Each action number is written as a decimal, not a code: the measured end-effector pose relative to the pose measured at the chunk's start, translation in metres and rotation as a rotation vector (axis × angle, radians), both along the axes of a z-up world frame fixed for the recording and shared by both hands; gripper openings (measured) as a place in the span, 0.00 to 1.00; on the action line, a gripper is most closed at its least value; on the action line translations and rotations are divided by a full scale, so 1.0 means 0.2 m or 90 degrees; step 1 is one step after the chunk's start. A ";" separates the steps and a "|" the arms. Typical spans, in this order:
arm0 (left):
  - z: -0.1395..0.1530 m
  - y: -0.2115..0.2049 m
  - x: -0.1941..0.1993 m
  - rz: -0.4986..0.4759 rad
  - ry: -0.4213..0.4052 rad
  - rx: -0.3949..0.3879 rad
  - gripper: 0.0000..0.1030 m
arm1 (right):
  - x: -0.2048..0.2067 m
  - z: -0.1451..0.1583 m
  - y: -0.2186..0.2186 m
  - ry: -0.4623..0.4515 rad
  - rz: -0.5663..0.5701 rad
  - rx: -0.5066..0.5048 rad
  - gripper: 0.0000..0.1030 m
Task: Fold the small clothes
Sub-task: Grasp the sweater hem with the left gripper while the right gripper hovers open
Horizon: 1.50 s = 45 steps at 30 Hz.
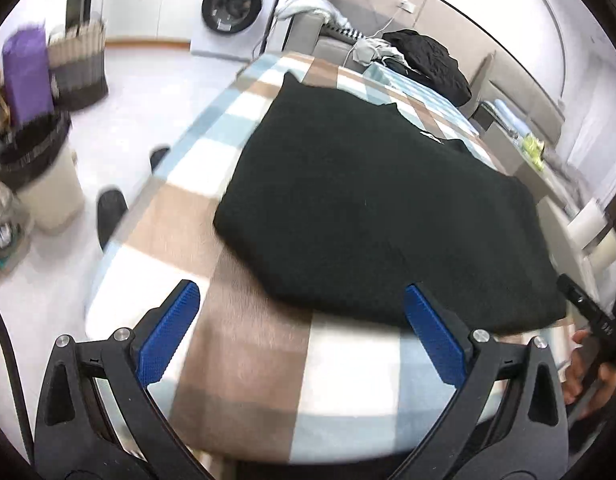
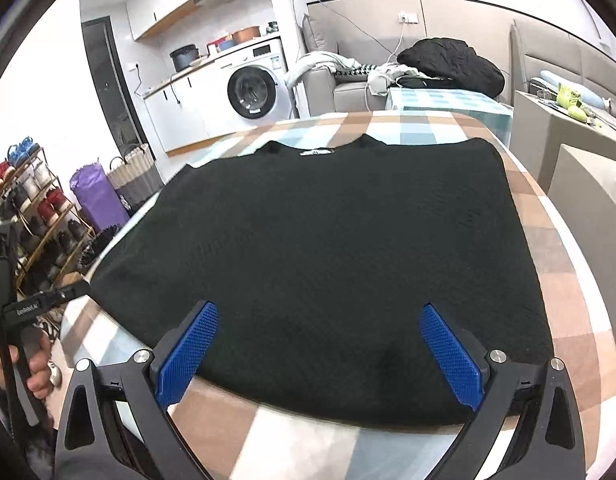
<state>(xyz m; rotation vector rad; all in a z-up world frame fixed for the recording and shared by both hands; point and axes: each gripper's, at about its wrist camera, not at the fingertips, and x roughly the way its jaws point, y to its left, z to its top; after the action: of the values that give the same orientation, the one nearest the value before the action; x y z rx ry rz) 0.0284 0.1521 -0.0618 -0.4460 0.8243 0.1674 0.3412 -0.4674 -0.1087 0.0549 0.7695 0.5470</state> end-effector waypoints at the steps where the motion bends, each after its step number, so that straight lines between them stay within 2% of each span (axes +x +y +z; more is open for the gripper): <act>1: -0.01 0.01 -0.01 -0.001 0.002 -0.021 0.98 | 0.00 0.01 0.00 0.001 -0.001 0.007 1.00; 3: -0.02 0.03 -0.05 -0.009 -0.005 -0.057 0.98 | 0.00 0.03 -0.01 -0.004 -0.002 0.034 1.00; 6: -0.02 0.04 -0.07 -0.017 -0.018 -0.080 0.95 | 0.00 0.03 -0.03 0.005 -0.007 0.048 1.00; 9: -0.04 0.05 -0.03 -0.012 -0.024 -0.106 0.89 | 0.02 0.02 -0.03 0.028 -0.006 0.055 1.00; 10: -0.05 0.05 -0.01 -0.011 -0.025 -0.111 0.83 | 0.02 0.02 -0.03 0.029 -0.002 0.066 1.00; 11: -0.06 0.05 0.02 -0.012 -0.026 -0.111 0.78 | 0.01 0.02 -0.03 0.029 0.003 0.074 1.00; 15: -0.07 0.02 0.12 -0.003 -0.024 -0.060 0.70 | -0.01 0.04 -0.02 0.020 0.012 0.075 1.00; 18: -0.07 0.00 0.18 0.016 -0.023 -0.032 0.57 | 0.00 0.02 -0.01 0.025 0.016 0.071 1.00; 20: -0.08 -0.02 0.22 0.032 -0.019 -0.012 0.40 | 0.00 0.00 0.00 0.032 0.016 0.066 1.00; 21: -0.08 -0.02 0.24 0.037 -0.020 -0.006 0.37 | 0.00 0.00 0.01 0.035 0.017 0.065 1.00; 23: -0.07 -0.02 0.26 0.054 -0.034 0.001 0.13 | 0.00 -0.01 0.01 0.039 0.020 0.063 1.00; 26: -0.05 -0.02 0.25 0.049 -0.057 0.010 0.08 | -0.01 -0.02 0.02 0.036 0.019 0.055 1.00; 32: -0.01 -0.02 0.14 0.038 -0.075 0.020 0.07 | -0.01 -0.03 0.01 0.045 0.019 0.051 1.00; 37: -0.04 -0.04 0.10 0.043 -0.059 0.009 0.10 | -0.01 -0.04 -0.01 0.050 0.019 0.051 1.00; 39: -0.05 -0.04 0.09 0.058 -0.043 -0.002 0.20 | 0.00 -0.03 0.00 0.053 0.023 0.052 1.00; 40: -0.05 -0.04 0.08 0.062 -0.040 -0.007 0.30 | -0.01 -0.03 0.00 0.052 0.024 0.052 1.00; 41: -0.05 -0.03 0.07 0.065 -0.041 -0.013 0.45 | 0.00 -0.03 0.00 0.051 0.025 0.052 1.00; 43: -0.06 -0.02 0.07 0.072 -0.053 -0.024 0.63 | 0.00 -0.03 0.00 0.048 0.025 0.051 1.00; 45: -0.08 -0.01 0.09 0.080 -0.048 -0.032 0.63 | 0.00 -0.03 0.00 0.052 0.026 0.051 1.00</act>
<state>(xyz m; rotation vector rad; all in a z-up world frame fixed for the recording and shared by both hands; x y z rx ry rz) 0.0465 0.1503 -0.0783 -0.5487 0.7288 0.2450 0.3421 -0.4664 -0.1156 0.1365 0.8292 0.6173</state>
